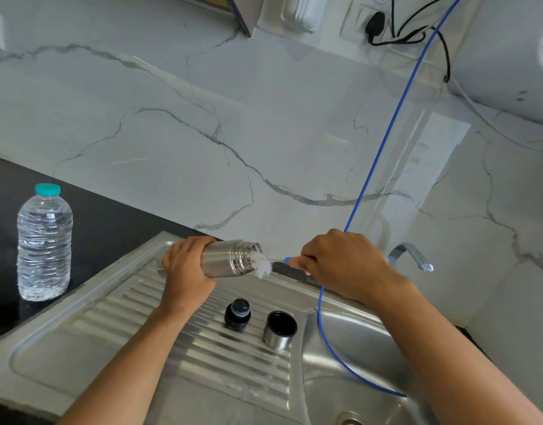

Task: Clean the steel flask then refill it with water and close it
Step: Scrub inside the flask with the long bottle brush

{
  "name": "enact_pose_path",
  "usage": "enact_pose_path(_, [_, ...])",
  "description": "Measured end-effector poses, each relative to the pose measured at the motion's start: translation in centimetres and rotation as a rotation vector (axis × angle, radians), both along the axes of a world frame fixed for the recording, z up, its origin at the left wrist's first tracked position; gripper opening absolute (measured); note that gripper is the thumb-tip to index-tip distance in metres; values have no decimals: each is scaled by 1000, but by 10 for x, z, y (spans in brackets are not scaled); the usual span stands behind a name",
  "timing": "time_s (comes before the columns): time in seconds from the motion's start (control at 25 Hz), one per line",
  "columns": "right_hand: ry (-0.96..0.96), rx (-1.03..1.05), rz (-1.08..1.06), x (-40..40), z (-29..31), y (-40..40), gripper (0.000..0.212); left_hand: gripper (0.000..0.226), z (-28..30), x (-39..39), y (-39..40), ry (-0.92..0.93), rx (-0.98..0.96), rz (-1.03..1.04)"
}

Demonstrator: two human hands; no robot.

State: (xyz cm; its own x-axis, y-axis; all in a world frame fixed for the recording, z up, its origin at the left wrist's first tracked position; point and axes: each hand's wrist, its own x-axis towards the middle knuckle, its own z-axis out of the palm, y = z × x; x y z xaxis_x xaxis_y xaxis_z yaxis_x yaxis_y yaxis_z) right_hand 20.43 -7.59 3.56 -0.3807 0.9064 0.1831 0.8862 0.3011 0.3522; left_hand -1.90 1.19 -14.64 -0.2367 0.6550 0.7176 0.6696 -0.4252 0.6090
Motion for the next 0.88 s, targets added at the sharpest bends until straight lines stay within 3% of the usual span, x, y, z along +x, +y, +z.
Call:
enact_pose_path(0.44, [-20,-27,29,-11,-7,8,45,71,0,6,-3,-8,4,-20])
enact_pose_path(0.56, [-46,37,13,9,6,6,53,68,-1,4,-1,-33,-12,-2])
enact_pose_path(0.72, [-121,145,44,1,8,12,47,67,0,12,-3,-50,-29,1])
enact_pose_path(0.88, [-164,121,105,-16,-3,18,43,68,1,9,-4,-15,-3,-16])
